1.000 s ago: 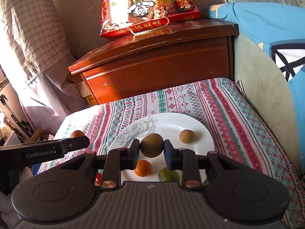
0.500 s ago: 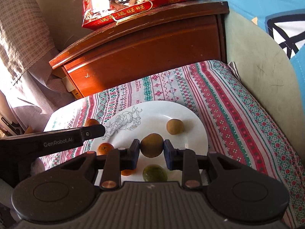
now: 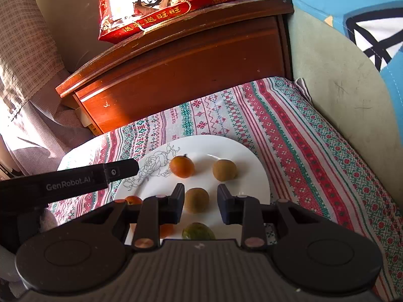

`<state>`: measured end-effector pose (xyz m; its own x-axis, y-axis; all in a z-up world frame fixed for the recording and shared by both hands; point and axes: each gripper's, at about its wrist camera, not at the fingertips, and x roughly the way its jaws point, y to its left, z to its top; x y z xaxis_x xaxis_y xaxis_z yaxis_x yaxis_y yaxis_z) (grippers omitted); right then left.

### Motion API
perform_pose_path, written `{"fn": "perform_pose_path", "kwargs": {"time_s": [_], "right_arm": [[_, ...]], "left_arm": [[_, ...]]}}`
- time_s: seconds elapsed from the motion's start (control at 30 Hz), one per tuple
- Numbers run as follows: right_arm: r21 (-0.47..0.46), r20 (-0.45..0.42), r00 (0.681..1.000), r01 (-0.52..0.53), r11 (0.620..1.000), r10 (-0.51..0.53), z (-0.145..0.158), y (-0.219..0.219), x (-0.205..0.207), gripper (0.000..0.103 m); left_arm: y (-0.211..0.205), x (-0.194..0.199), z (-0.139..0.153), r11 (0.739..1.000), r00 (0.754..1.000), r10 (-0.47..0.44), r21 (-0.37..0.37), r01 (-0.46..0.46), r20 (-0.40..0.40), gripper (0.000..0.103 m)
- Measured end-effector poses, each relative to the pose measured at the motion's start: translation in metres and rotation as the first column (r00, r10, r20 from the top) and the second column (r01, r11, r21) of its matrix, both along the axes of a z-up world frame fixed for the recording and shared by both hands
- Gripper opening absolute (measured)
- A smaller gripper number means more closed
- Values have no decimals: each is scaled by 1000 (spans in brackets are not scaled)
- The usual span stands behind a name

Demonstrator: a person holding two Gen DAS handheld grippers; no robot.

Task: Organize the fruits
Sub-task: 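Lower the kiwi and tangerine onto the white plate and open both tools, then withdraw both open tools from the plate toward the fruit cluster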

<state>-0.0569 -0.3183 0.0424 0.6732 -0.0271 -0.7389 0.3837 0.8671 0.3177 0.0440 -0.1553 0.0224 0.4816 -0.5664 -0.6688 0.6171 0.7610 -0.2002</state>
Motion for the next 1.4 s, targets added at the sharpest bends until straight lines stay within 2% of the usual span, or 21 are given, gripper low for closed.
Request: {"fn": "perform_pose_path", "kwargs": {"time_s": [0.23, 0.4, 0.7, 1.0, 1.4], "right_arm": [[-11, 13, 1000, -23, 1000, 23, 8, 5, -2, 31], [-32, 24, 998, -59, 998, 59, 14, 15, -7, 34], [-11, 39, 994, -104, 995, 104, 19, 34, -19, 35], [-13, 43, 988, -150, 989, 151, 21, 53, -30, 35], [21, 25, 984, -177, 984, 176, 13, 74, -49, 35]], "left_arm": [[17, -3, 21, 999, 999, 39, -17, -39, 14, 44], [38, -5, 28, 996, 996, 89, -8, -89, 10, 44], [78, -15, 35, 988, 988, 152, -14, -153, -7, 45], [110, -32, 33, 980, 980, 195, -17, -196, -22, 45], [131, -61, 17, 983, 982, 183, 20, -182, -35, 49]]}}
